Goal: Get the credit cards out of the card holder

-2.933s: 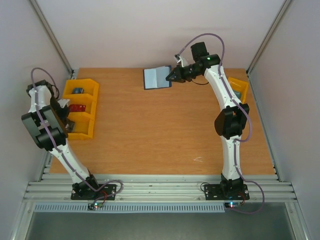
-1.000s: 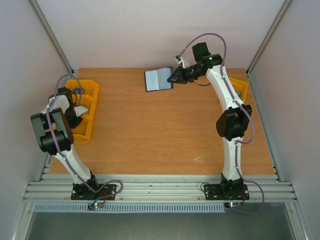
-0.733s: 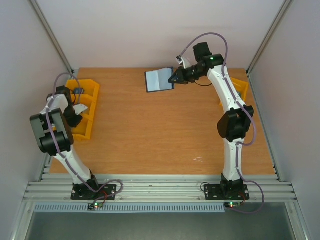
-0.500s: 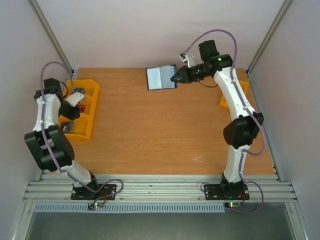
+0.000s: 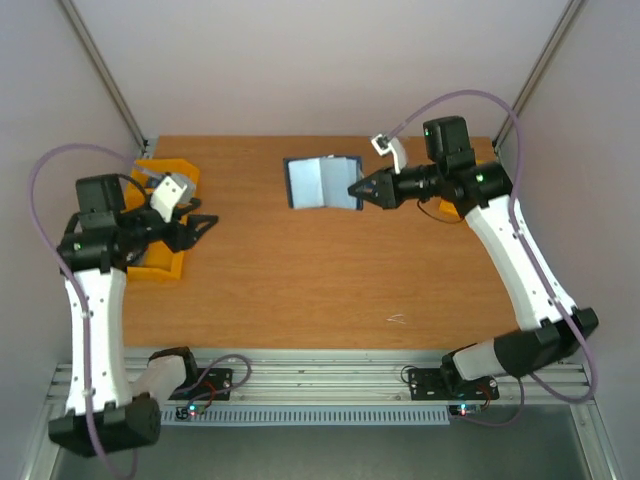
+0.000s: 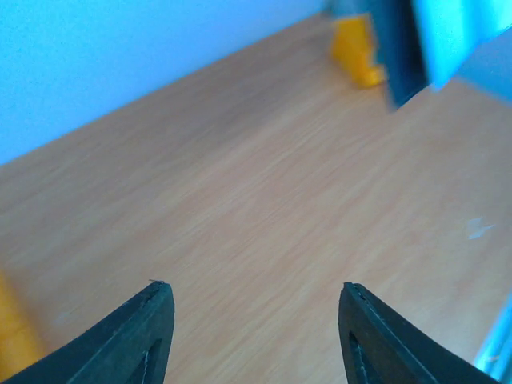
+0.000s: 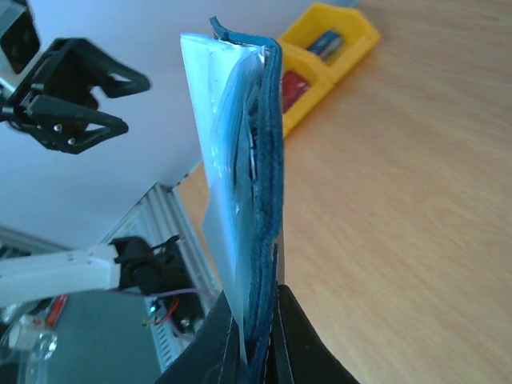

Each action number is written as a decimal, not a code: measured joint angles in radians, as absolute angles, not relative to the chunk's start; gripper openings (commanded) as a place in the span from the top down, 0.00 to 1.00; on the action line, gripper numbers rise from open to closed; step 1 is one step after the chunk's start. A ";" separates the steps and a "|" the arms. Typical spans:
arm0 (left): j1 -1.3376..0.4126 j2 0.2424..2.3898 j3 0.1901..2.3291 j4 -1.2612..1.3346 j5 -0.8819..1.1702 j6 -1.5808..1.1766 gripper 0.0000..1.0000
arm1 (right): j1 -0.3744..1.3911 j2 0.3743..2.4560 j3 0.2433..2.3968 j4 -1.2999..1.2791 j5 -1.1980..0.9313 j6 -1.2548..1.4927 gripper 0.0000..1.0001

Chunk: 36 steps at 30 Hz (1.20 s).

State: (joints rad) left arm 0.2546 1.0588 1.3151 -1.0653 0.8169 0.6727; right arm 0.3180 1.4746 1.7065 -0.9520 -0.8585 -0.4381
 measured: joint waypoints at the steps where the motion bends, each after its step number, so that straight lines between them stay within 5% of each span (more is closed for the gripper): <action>1: 0.210 1.019 1.291 -1.030 0.859 0.611 0.38 | 0.342 1.436 1.669 -0.933 -0.862 -0.430 0.99; 5: 0.067 0.934 1.206 -0.901 0.968 0.338 0.27 | 0.445 1.330 1.573 -0.867 -0.859 -0.393 0.99; 10: -0.080 0.941 1.198 -0.807 1.034 0.134 0.01 | 0.569 1.301 1.561 -0.809 -0.851 -0.369 0.99; 19: -0.143 0.894 1.119 -0.636 1.113 -0.075 0.02 | 0.635 1.413 1.686 -0.794 -0.849 -0.376 0.99; 22: -0.145 0.859 1.101 -0.596 1.112 -0.110 0.28 | 0.650 1.456 1.741 -0.800 -0.858 -0.387 0.99; 26: -0.146 0.829 1.089 -0.527 1.066 -0.192 0.97 | 0.676 1.511 1.815 -0.839 -0.881 -0.439 0.98; 33: -0.146 0.757 1.048 -0.451 0.986 -0.252 1.00 | 0.699 1.568 1.885 -0.870 -0.899 -0.492 0.51; 36: -0.146 0.710 0.990 -0.385 0.968 -0.279 1.00 | 0.699 1.565 1.881 -0.850 -0.888 -0.475 0.44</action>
State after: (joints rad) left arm -0.1459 0.7105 0.9897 -0.3847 0.9680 -0.2794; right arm 0.6987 1.5646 1.8812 -0.8505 -0.8875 -0.4751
